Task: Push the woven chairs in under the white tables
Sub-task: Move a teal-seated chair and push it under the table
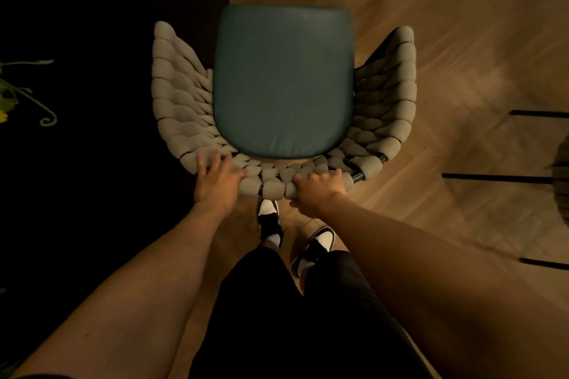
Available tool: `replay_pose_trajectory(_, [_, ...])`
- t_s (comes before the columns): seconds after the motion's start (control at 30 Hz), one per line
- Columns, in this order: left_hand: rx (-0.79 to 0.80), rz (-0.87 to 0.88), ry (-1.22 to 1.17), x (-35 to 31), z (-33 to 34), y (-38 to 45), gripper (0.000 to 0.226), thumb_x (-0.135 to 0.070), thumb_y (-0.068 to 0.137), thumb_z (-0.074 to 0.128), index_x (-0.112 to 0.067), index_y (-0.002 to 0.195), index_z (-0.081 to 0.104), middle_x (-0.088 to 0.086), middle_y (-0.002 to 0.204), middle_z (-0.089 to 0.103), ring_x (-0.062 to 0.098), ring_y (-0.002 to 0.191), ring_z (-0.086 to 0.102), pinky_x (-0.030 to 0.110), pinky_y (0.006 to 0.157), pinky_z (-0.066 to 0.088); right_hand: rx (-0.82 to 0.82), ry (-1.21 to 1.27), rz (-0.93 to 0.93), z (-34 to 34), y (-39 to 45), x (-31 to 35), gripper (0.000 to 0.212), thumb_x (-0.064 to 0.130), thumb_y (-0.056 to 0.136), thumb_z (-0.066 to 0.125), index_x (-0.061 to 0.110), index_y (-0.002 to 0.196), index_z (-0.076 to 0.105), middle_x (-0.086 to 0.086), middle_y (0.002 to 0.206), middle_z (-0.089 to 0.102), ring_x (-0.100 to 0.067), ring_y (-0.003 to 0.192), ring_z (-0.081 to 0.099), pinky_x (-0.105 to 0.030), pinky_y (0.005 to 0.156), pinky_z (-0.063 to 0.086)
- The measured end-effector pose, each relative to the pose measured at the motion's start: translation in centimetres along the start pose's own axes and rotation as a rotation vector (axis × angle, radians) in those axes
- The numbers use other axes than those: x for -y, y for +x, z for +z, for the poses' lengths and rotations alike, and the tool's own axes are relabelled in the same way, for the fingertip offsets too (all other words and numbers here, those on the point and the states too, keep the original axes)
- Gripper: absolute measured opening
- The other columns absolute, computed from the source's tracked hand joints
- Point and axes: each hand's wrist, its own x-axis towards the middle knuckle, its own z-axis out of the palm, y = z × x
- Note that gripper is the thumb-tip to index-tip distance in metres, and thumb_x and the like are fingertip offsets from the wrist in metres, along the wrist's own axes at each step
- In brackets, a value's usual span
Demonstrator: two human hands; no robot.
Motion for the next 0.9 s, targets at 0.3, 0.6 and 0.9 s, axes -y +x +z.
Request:
replay_pose_trajectory(0.3, [0.009, -1.056, -2.278, -1.9, 0.7, -0.5, 0.07, -0.036, 0.091, 0.066, -0.028, 0.152, 0.034, 0.01, 0.15, 0.044, 0.038, 0.134, 0.045, 0.058, 0.102, 0.04, -0.521, 2.036, 0.944, 4.8, -1.6, -0.2, 0.104, 0.062, 0.072, 0.078, 0.016, 0.152, 0.031, -0.008, 0.151, 0.042, -0.033, 0.137, 0.043, -0.056, 0.11, 0.041])
replay_pose_trajectory(0.6, [0.132, -1.071, -2.419, -1.5, 4.2, 4.5, 0.063, -0.016, 0.079, 0.073, -0.028, 0.137, 0.051, 0.01, 0.129, 0.065, 0.034, 0.105, 0.068, 0.055, 0.057, 0.058, -0.152, 2.539, 0.871, 1.3, 2.9, 0.6, 0.031, 0.03, 0.097, 0.065, 0.014, 0.121, 0.055, -0.014, 0.122, 0.067, -0.038, 0.117, 0.063, -0.06, 0.087, 0.051])
replay_pose_trajectory(0.9, [0.062, -1.068, -2.357, 0.7, -0.8, 8.7, 0.058, -0.001, 0.092, 0.061, -0.025, 0.143, 0.044, 0.012, 0.129, 0.063, 0.036, 0.11, 0.066, 0.054, 0.064, 0.057, -0.194, 2.49, 0.934, -2.5, 6.9, -0.1, 0.045, 0.017, 0.088, 0.072, 0.015, 0.13, 0.058, -0.016, 0.111, 0.072, -0.038, 0.093, 0.071, -0.055, 0.058, 0.059])
